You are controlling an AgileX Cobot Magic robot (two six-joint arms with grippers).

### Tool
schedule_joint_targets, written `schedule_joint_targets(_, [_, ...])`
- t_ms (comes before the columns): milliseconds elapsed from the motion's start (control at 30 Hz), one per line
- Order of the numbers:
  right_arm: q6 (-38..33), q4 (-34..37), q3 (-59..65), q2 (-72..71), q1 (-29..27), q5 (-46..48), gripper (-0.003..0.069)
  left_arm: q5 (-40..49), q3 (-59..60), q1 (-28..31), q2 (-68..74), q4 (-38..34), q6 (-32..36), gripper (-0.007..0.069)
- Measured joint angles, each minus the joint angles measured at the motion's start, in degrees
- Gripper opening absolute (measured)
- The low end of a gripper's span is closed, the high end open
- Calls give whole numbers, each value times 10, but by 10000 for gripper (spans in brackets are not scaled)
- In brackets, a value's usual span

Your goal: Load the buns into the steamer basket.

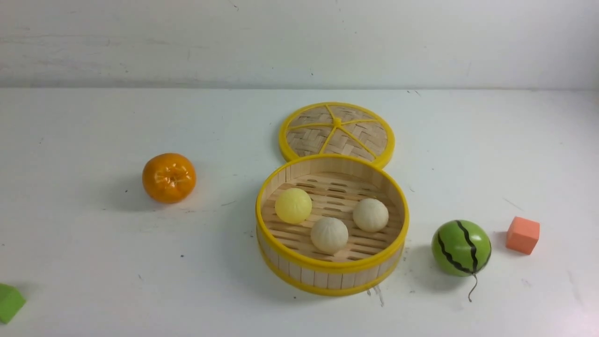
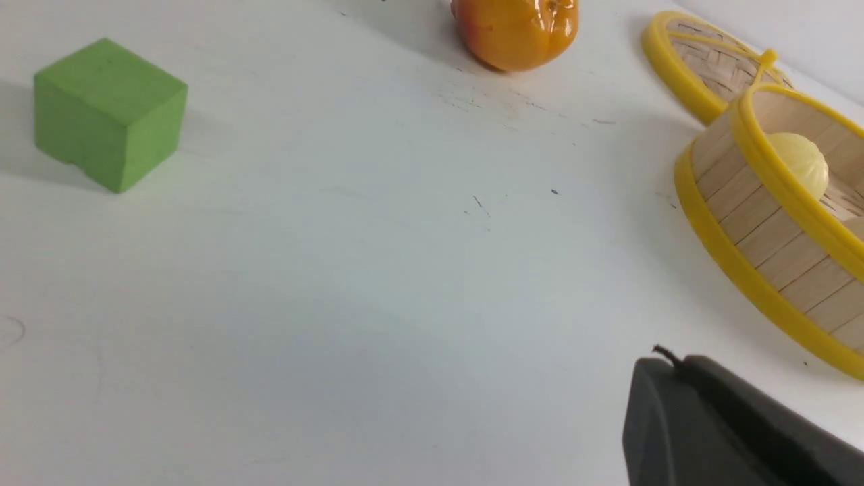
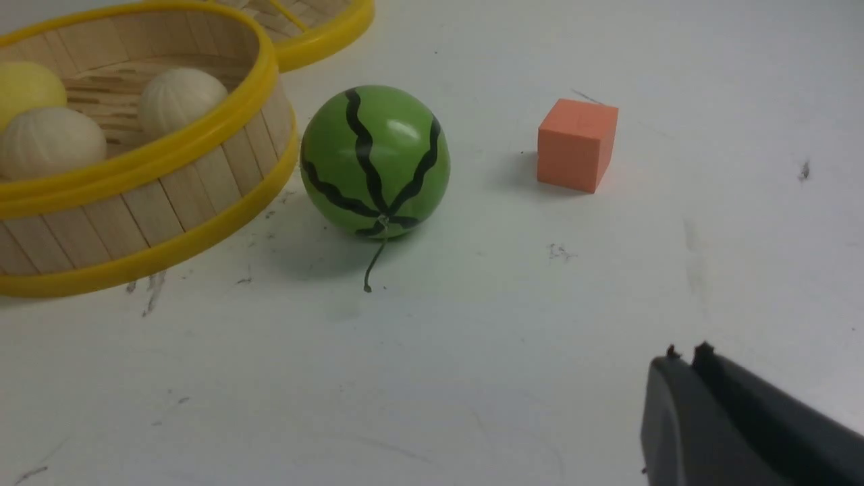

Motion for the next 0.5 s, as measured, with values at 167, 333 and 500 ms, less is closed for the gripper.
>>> schedule_joint_targets(167, [0,0,0,0,0,0,29,0,0,0,0,0,0,-13])
schedule_joint_targets(333, [0,0,0,0,0,0,34,0,0,0,0,1,0,-13])
schedule_joint_targets(500, [0,0,0,0,0,0,41,0,0,0,0,1,0,-13])
